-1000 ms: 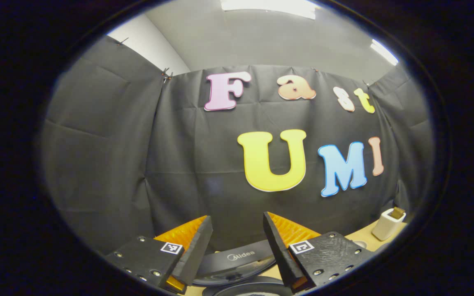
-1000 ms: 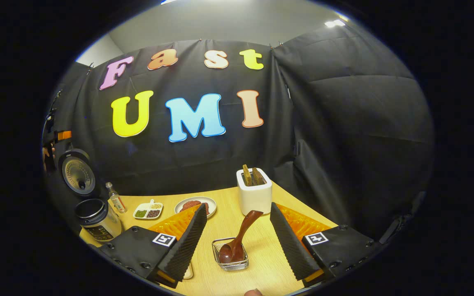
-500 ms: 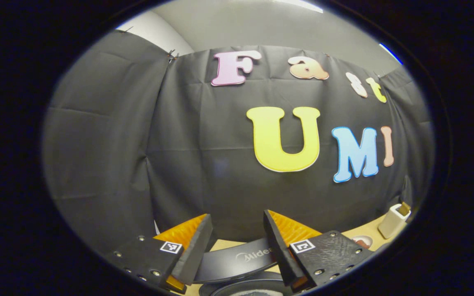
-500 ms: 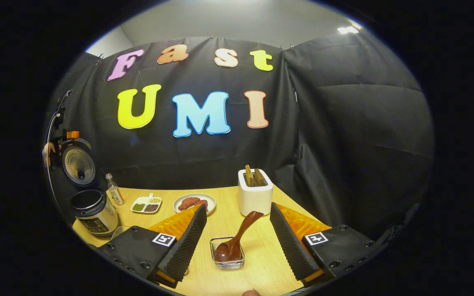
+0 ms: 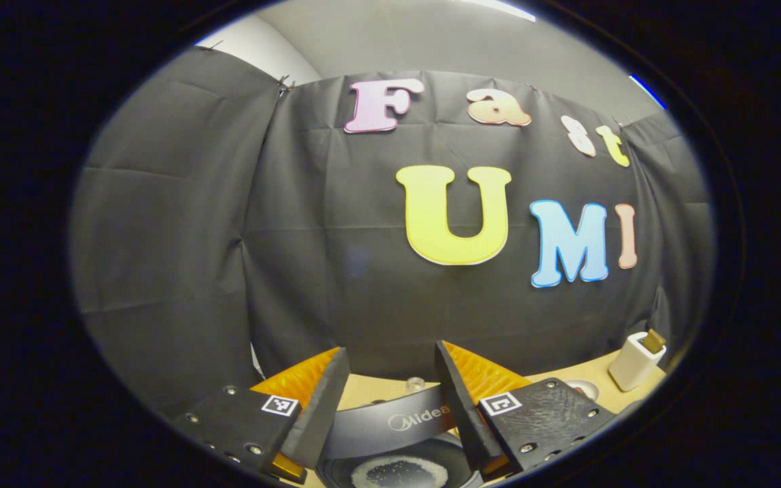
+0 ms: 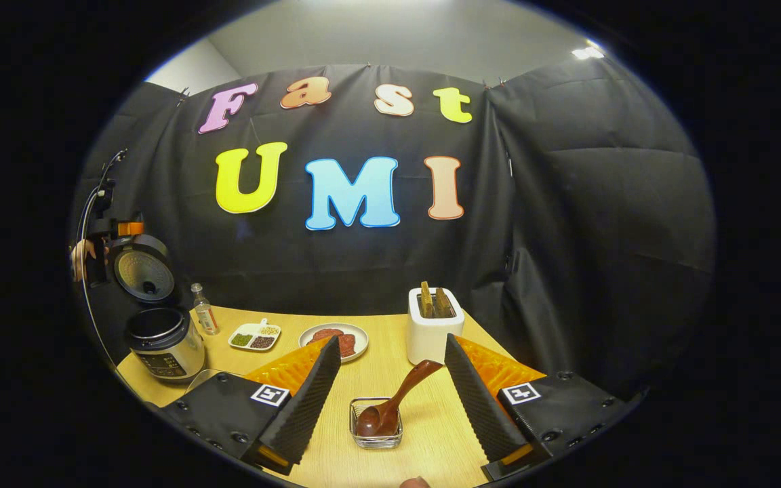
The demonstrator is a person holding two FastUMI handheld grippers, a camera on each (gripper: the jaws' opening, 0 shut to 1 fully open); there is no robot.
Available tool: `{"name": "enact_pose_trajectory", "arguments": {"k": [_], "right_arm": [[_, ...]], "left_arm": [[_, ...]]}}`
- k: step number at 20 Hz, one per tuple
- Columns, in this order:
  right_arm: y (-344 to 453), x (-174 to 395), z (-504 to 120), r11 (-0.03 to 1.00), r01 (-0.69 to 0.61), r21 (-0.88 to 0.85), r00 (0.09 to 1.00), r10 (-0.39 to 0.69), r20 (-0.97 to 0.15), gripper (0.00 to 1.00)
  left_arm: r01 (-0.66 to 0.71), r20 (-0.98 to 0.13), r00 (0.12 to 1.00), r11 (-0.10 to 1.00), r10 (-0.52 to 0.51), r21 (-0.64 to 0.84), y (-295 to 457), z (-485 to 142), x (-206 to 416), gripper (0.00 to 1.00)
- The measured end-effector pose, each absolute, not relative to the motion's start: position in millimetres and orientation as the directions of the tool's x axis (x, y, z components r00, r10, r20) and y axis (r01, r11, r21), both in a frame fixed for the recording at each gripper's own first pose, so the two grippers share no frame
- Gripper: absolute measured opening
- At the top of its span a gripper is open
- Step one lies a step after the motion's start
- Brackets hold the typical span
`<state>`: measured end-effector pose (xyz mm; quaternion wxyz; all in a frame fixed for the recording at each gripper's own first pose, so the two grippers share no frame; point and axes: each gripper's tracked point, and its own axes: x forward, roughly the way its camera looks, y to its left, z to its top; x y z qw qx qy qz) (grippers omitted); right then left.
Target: Close the left gripper, press the button to open the rice cooker; take a wooden spoon from the chopstick holder with the right hand, scoop a spoonful of rice and pour it into the rice cooker, then put the wooden spoon back into the chopstick holder.
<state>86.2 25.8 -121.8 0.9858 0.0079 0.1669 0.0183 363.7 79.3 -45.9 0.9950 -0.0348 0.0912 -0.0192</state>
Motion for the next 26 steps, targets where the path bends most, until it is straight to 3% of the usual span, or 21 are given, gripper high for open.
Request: {"name": "enact_pose_trajectory", "arguments": {"k": [14,26], "right_arm": [[-18.7,64.4,-113.9,0.998,-0.068,-0.002,0.947,0.063,-0.316,0.98],[-35.2,59.6,-114.1,0.998,-0.063,0.001,0.948,0.06,-0.313,0.98]], "left_arm": [[0.025,-0.315,0.947,0.993,-0.059,-0.112,34.5,-127.2,269.3,0.81],[-0.01,-0.371,0.928,0.996,-0.025,-0.091,17.8,-185.0,240.1,0.83]]}}
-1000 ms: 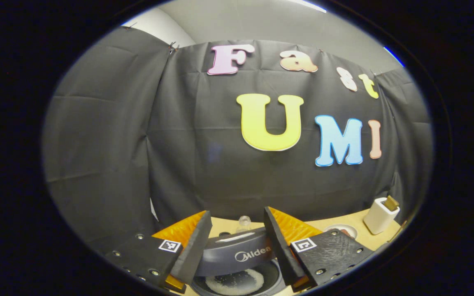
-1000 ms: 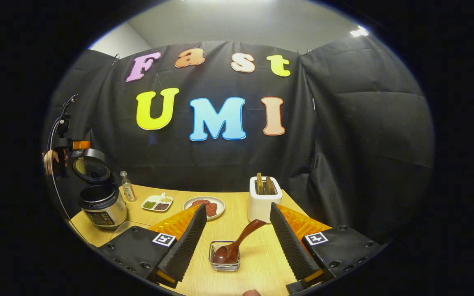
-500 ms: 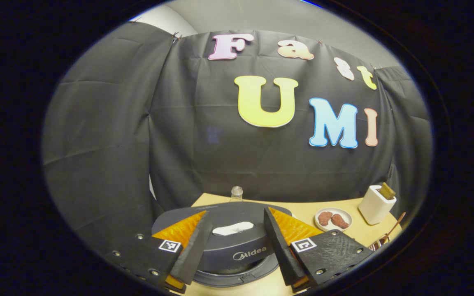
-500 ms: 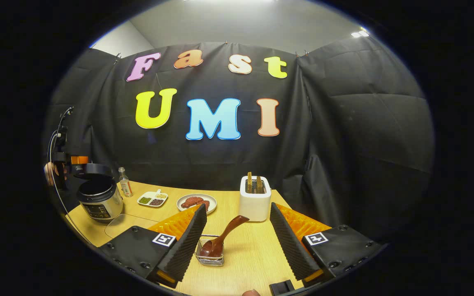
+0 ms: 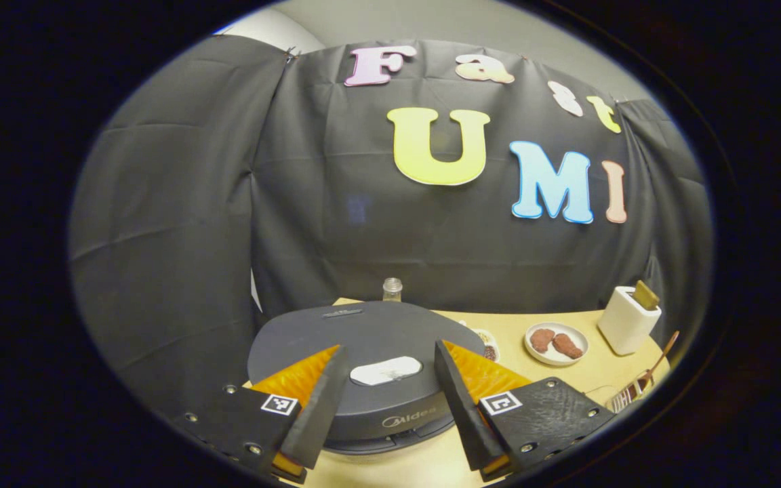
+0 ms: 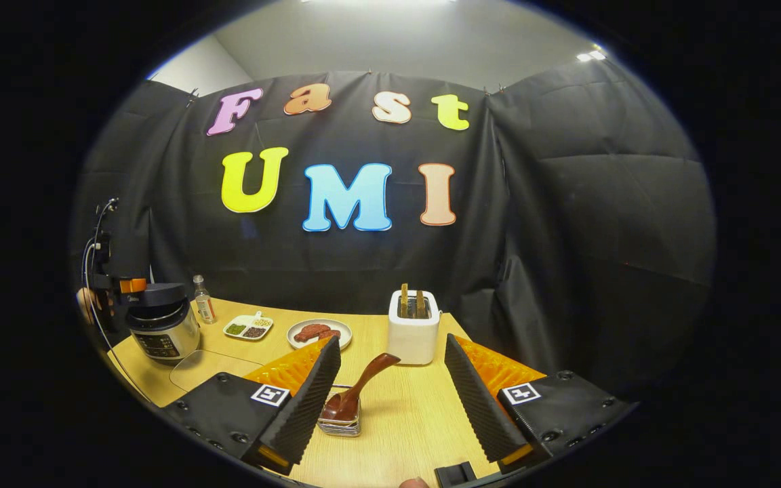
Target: Close the left gripper, press the button to open the rice cooker; take a wooden spoon from the chopstick holder with the right hand, scoop a spoonful of rice and pour it into the rice cooker, then put the wooden spoon back into the chopstick holder.
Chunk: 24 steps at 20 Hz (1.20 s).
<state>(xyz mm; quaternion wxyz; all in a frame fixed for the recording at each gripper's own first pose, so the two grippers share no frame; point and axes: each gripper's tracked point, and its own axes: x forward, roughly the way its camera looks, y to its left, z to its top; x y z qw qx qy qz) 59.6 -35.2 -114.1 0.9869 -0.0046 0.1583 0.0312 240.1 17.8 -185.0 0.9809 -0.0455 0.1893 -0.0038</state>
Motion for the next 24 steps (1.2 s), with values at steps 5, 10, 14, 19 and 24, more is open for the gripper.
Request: {"name": "enact_pose_trajectory", "arguments": {"k": [5,10,14,19,24], "right_arm": [[-31.2,61.8,-116.5,0.997,-0.077,0.003,0.945,0.074,-0.319,0.98],[-31.3,64.2,-116.5,0.997,-0.081,0.001,0.944,0.077,-0.321,0.98],[-27.8,66.6,-116.0,0.997,-0.081,0.001,0.945,0.077,-0.318,0.98],[-13.9,72.1,-119.6,0.995,-0.1,0.02,0.941,0.101,-0.322,0.98],[-1.5,80.0,-113.2,0.992,-0.122,0.013,0.945,0.121,-0.304,0.98]], "left_arm": [[-0.009,-0.4,0.916,0.998,-0.017,-0.063,10.7,-208.0,230.4,0.83],[-0.011,-0.415,0.91,0.999,-0.007,-0.04,9.4,-224.9,228.3,0.82],[-0.038,-0.405,0.915,0.996,0.004,-0.075,9.3,-226.7,223.0,0.84],[-0.047,-0.385,0.923,0.997,0.017,-0.069,7.4,-234.9,220.5,0.85],[-0.02,-0.352,0.936,1.0,0.022,0.008,6.1,-226.0,224.0,0.83]]}}
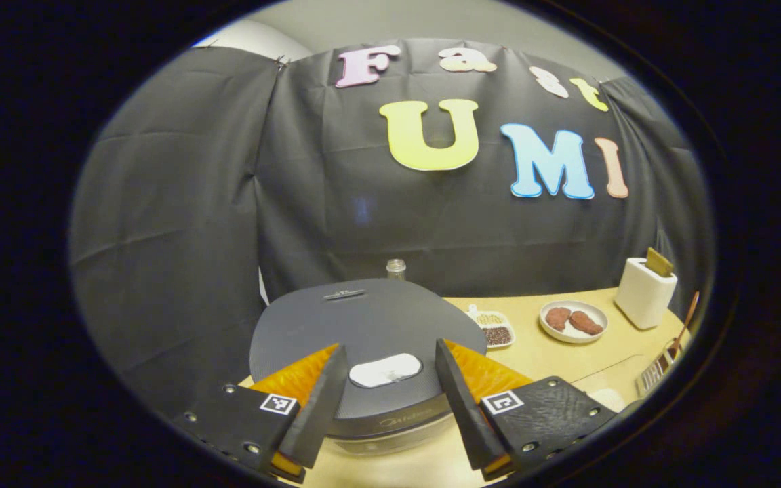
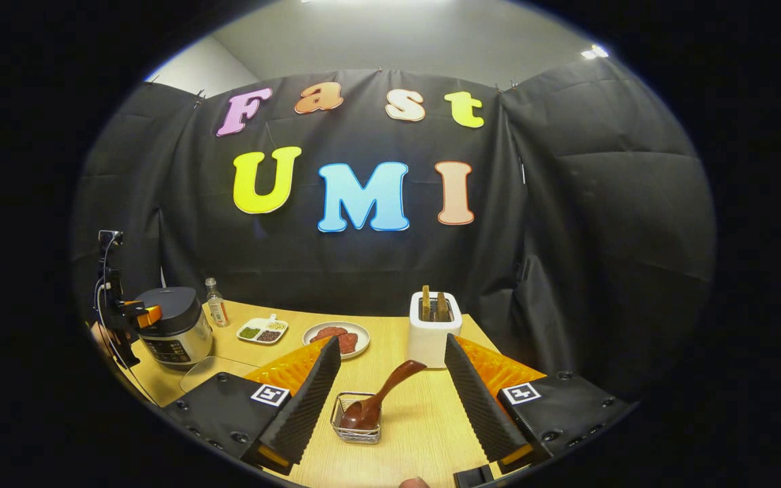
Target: Close the left gripper, press the button to open the rice cooker; take a wooden spoon from the chopstick holder with the right hand, scoop a spoonful of rice and pour it into the rice cooker, then put the wooden spoon back into the chopstick holder.
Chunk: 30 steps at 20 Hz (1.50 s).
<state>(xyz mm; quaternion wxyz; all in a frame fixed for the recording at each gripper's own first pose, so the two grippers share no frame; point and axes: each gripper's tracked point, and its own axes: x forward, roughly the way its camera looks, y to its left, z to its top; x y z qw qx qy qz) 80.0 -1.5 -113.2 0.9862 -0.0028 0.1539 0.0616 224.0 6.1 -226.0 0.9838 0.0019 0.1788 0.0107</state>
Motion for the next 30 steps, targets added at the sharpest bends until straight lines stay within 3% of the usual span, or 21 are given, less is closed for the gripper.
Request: {"name": "enact_pose_trajectory", "arguments": {"k": [11,12,13,20,22,23,24,27,28,30], "right_arm": [[-2.7,90.1,-85.8,0.993,-0.116,0.036,0.966,0.121,-0.23,0.98],[-3.6,90.5,-82.0,0.992,-0.118,0.04,0.968,0.123,-0.219,0.94],[-3.8,90.8,-79.8,0.992,-0.12,0.043,0.969,0.126,-0.211,0.98],[-12.8,85.5,-65.2,0.987,-0.15,0.056,0.974,0.158,-0.164,0.98],[-17.4,82.4,-62.4,0.985,-0.161,0.067,0.973,0.169,-0.155,0.98],[-19.3,80.7,-62.4,0.984,-0.165,0.069,0.973,0.174,-0.151,0.94],[-22.1,79.4,-61.7,0.983,-0.168,0.067,0.974,0.177,-0.145,0.98],[-25.6,73.7,-58.4,0.98,-0.191,0.061,0.972,0.198,-0.127,0.98],[-25.4,71.3,-57.2,0.978,-0.201,0.061,0.971,0.207,-0.121,0.94],[-26.0,67.6,-55.7,0.976,-0.209,0.06,0.97,0.215,-0.113,0.98]], "left_arm": [[0.03,-0.179,0.983,0.999,-0.036,-0.035,-8.5,-115.1,216.0,0.81],[0.04,-0.157,0.987,0.999,-0.045,-0.036,-13.0,-100.1,210.9,0.82],[0.051,-0.136,0.989,0.998,-0.055,-0.032,-17.6,-86.8,205.0,0.81],[0.091,-0.061,0.994,0.995,-0.093,-0.034,-54.1,-22.6,156.9,0.81],[0.093,-0.052,0.994,0.995,-0.095,-0.027,-65.1,-14.6,141.7,0.81],[0.093,-0.052,0.994,0.995,-0.094,-0.024,-70.9,-12.3,134.1,0.81],[0.093,-0.051,0.994,0.995,-0.094,-0.019,-76.8,-10.1,126.4,0.81],[0.087,-0.042,0.995,0.996,-0.087,-0.009,-91.5,0.6,101.4,0.81],[0.087,-0.031,0.996,0.996,-0.088,-0.012,-96.4,6.9,92.8,0.81],[0.098,-0.004,0.995,0.995,-0.098,-0.014,-103.8,19.6,74.3,0.81]]}}
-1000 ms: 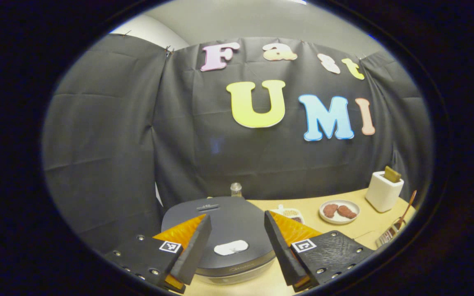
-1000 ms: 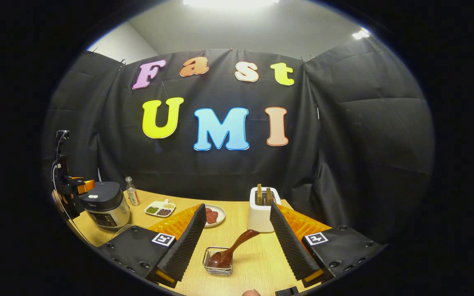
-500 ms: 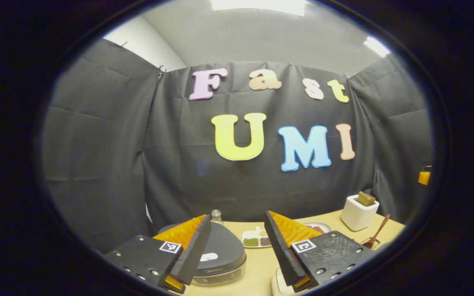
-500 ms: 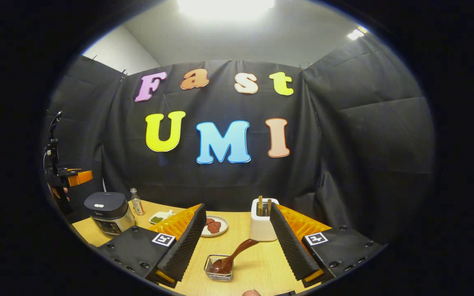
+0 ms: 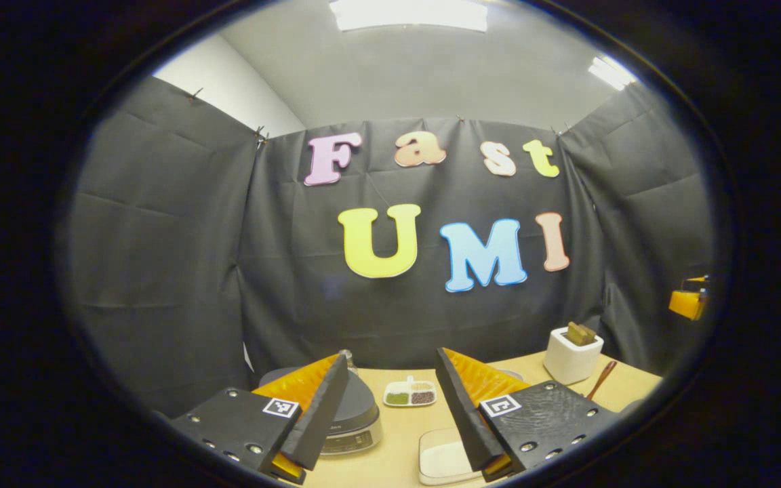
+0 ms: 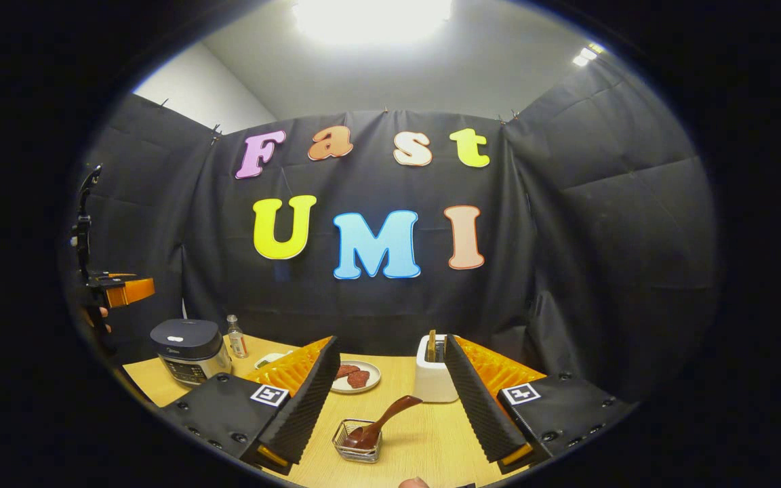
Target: Close the left gripper, press the button to open the rice cooker; take a wooden spoon from the chopstick holder with the right hand, scoop a spoonful of rice and pour it into the rice cooker, then put the wooden spoon back into the chopstick holder.
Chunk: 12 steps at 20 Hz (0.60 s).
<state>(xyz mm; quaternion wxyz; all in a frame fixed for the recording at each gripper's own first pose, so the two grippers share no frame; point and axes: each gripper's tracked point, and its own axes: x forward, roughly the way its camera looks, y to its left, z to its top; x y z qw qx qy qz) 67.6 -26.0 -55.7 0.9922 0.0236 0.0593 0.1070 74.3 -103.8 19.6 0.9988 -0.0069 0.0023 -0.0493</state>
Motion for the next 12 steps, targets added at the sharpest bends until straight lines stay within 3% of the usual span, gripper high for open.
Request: {"name": "enact_pose_trajectory", "arguments": {"k": [1,3,6,7,12], "right_arm": [[-24.6,64.4,-55.4,0.975,-0.215,0.062,0.969,0.22,-0.112,0.93],[-20.2,58.6,-48.7,0.974,-0.221,0.059,0.969,0.226,-0.1,0.98],[-14.4,50.7,-41.5,0.976,-0.209,0.057,0.973,0.213,-0.086,0.93],[-9.7,46.2,-39.9,0.977,-0.206,0.061,0.974,0.21,-0.085,0.98],[12.4,24.3,-27.7,0.98,-0.194,0.052,0.977,0.197,-0.08,0.98]], "left_arm": [[0.101,0.006,0.995,0.995,-0.101,-0.007,-104.3,25.8,66.8,0.81],[0.107,0.017,0.994,0.994,-0.107,0.0,-102.1,35.2,52.7,0.81],[0.118,0.045,0.992,0.993,-0.118,-0.005,-92.3,49.3,32.7,0.82],[0.118,0.052,0.992,0.993,-0.118,0.0,-85.2,52.5,26.0,0.81],[0.121,0.055,0.991,0.993,-0.12,-0.01,-57.9,52.1,3.2,0.81]]}}
